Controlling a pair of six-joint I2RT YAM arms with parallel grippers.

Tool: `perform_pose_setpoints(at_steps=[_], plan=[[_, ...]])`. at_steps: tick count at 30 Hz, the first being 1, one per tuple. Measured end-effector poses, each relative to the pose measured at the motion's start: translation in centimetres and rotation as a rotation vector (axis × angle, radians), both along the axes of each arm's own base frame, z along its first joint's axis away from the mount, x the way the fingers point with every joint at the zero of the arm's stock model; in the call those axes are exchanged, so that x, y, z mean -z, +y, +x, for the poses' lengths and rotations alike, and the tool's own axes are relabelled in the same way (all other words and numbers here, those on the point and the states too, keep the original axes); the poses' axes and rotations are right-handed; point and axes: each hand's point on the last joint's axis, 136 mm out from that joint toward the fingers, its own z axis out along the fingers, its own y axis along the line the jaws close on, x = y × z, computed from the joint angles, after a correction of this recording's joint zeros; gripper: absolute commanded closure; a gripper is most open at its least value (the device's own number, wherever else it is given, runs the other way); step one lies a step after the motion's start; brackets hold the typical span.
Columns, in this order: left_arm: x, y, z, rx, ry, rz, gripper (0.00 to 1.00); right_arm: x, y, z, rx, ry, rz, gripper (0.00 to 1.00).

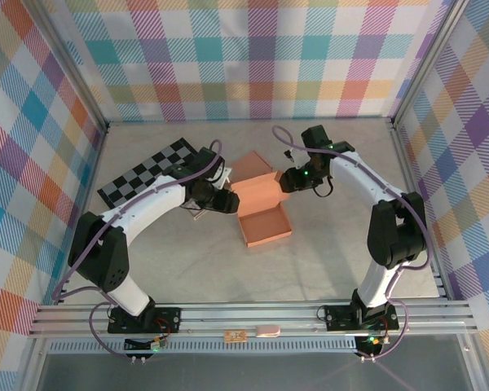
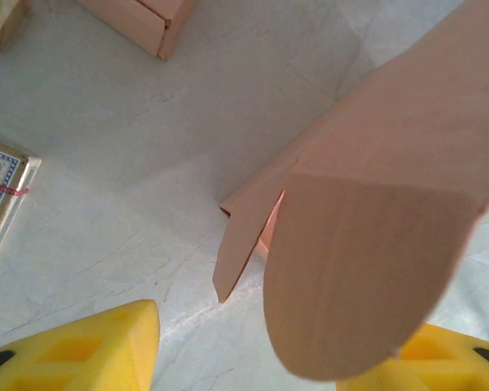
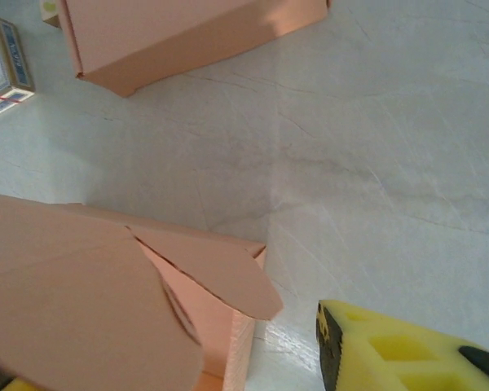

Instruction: Fold the paper box

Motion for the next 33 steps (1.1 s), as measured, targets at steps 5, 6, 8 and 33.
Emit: perform_pose_setpoints(at_steps=[5, 6, 8, 33], plan=[[0.1, -0.6, 0.6, 0.0, -0.014, 0.017, 0.62, 0.3, 0.8, 0.0, -0.017, 0.002, 0.004, 0.59], [0.2, -0.6, 0.7, -0.003, -0.015, 0.021, 0.65, 0.5, 1.0, 0.0, -0.021, 0.005, 0.003, 0.61], [0.4, -0.8, 0.9, -0.008, -0.014, 0.021, 0.68, 0.8, 1.2, -0.1, -0.026, 0.013, -0.001, 0.65], [0.0, -2.2, 4.5, -0.103, -0.081, 0.073, 1.0, 0.4, 1.4, -0.5, 0.145, -0.057, -0.072, 1.0]])
